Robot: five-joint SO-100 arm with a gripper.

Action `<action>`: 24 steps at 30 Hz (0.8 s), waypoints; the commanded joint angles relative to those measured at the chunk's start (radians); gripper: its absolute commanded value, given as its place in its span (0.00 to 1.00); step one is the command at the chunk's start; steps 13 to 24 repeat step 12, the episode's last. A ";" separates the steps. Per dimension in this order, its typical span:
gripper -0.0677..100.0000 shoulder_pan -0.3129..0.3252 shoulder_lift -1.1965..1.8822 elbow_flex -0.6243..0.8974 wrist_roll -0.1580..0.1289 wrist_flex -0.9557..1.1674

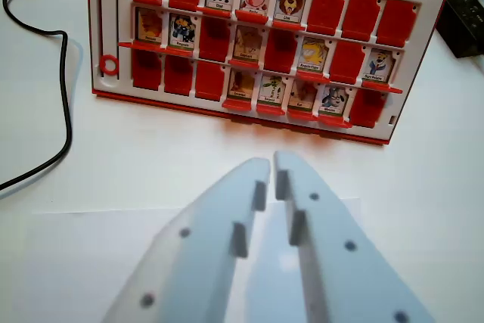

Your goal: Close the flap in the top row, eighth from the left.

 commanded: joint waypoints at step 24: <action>0.00 -0.018 0.072 0.043 -0.015 -0.021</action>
